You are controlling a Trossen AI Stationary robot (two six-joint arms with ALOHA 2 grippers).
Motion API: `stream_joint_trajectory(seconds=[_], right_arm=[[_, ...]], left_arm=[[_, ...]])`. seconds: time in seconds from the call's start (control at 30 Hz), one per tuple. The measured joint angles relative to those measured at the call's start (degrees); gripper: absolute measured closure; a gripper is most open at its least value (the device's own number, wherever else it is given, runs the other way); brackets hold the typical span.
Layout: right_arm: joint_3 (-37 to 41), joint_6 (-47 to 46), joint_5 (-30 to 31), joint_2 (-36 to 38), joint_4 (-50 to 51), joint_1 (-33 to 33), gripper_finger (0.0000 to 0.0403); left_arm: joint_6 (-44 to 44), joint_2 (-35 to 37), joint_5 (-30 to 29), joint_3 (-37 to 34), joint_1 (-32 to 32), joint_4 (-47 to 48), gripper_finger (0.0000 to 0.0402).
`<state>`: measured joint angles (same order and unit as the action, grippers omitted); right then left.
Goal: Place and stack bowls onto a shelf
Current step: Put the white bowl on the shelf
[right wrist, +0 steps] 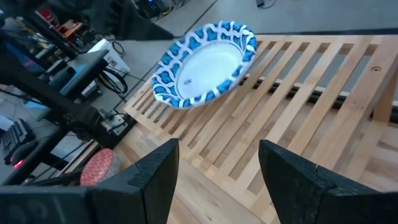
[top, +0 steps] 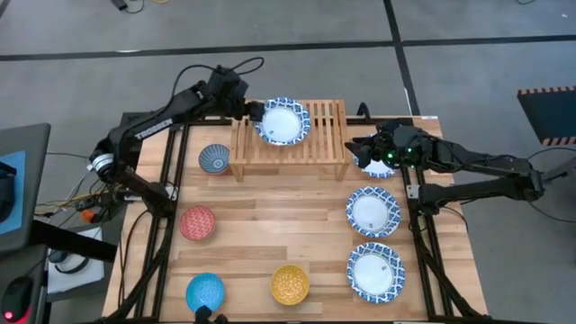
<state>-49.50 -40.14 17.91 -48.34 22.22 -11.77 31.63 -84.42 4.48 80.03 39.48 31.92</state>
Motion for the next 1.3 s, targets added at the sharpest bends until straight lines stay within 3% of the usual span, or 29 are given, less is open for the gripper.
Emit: stream_joint_trajectory(seconds=[0.37,0.63,0.97,1.13,1.3], right_arm=[[0.0,-0.38,0.04,-0.4,-0.01,-0.26,0.0154],[-0.02,-2.65,-0.67,-1.75,-0.26,-2.48,0.0154],[-0.09,-5.02,-2.54,-3.49,-3.47,-3.21,0.0186],[-0.07,-8.03,-0.15,-6.11,-5.02,-2.78,0.0204],[-0.07,-13.39,0.91,-9.14,-5.01,-0.76,0.0228]], left_arm=[[-5.71,14.03,-12.44,0.0,-3.36,6.47,0.0201],[-7.22,22.57,-29.92,-1.49,-17.0,6.29,0.0203],[-5.43,26.09,-45.38,-8.3,-35.4,3.62,0.0228],[-4.74,26.11,-47.94,-9.32,-40.9,7.98,0.0256],[1.93,26.84,-48.01,-12.14,-43.68,15.77,0.0274]])
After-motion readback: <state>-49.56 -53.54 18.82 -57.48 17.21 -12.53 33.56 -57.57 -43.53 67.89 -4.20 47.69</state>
